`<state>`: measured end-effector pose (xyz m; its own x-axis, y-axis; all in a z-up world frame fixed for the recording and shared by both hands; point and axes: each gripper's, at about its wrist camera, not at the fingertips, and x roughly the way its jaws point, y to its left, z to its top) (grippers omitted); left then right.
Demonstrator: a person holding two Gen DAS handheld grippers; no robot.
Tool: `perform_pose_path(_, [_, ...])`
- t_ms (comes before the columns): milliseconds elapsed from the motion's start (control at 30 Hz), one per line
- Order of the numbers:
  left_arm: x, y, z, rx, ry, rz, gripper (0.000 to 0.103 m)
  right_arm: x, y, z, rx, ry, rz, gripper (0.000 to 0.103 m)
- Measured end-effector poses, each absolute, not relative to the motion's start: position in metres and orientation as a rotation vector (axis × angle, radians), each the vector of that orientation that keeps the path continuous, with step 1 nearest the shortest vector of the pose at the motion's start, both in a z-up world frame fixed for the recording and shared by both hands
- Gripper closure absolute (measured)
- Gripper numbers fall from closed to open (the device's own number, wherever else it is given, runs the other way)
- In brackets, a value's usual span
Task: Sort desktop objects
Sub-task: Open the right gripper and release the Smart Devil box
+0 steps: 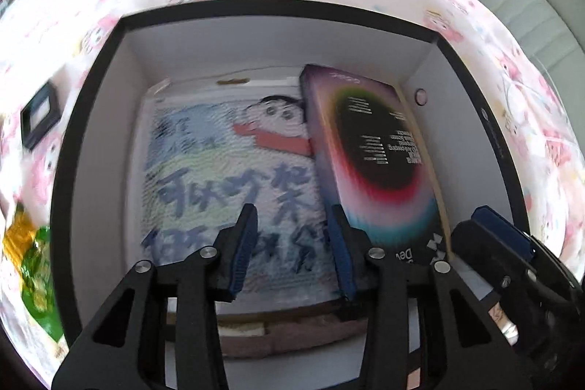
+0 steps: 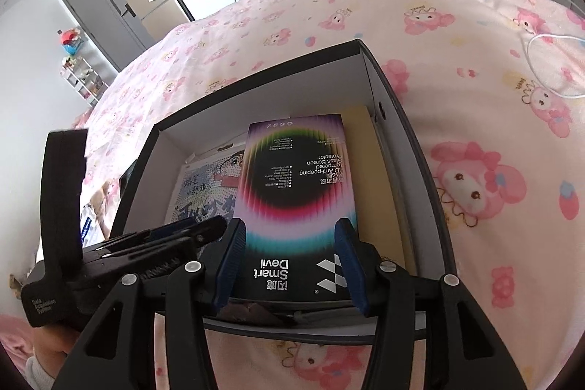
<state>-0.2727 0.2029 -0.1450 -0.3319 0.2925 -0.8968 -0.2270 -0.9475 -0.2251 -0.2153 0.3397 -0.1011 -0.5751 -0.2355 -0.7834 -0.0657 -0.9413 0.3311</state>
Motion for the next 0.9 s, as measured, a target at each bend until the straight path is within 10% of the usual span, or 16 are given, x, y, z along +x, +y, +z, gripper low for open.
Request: perform_pose_path(900, [-0.317, 0.254, -0.147, -1.708, 0.076, 2.140, 0.069, -0.211, 0.329, -0.099, 1.443, -0.390, -2.687, 0.051])
